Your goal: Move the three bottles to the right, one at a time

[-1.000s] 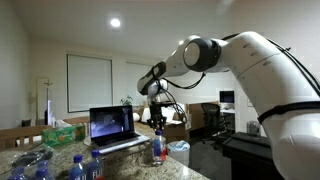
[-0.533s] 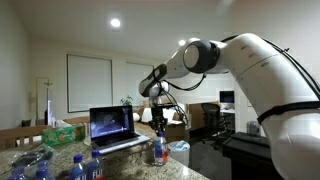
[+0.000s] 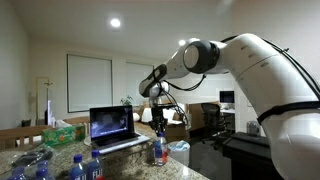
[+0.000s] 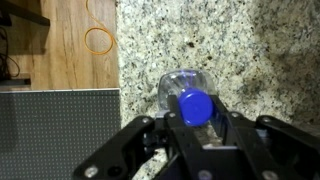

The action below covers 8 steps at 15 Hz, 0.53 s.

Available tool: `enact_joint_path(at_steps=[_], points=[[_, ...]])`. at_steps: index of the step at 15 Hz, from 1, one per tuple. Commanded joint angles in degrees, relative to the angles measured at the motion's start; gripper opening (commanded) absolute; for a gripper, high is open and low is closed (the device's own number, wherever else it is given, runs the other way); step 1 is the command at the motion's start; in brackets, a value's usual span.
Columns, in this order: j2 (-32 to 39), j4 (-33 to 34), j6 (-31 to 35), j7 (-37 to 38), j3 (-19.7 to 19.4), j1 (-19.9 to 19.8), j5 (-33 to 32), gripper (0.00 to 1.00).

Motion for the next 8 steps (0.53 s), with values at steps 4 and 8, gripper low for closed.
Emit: enact_joint_path(at_steps=[4,8], points=[[-1.2,-1.1,0.2,1.9,0.7,-0.9,3.3,0.14],[-1.0,-0.9,0.4,4.1,0.5,-0.5,4.0,0.14]])
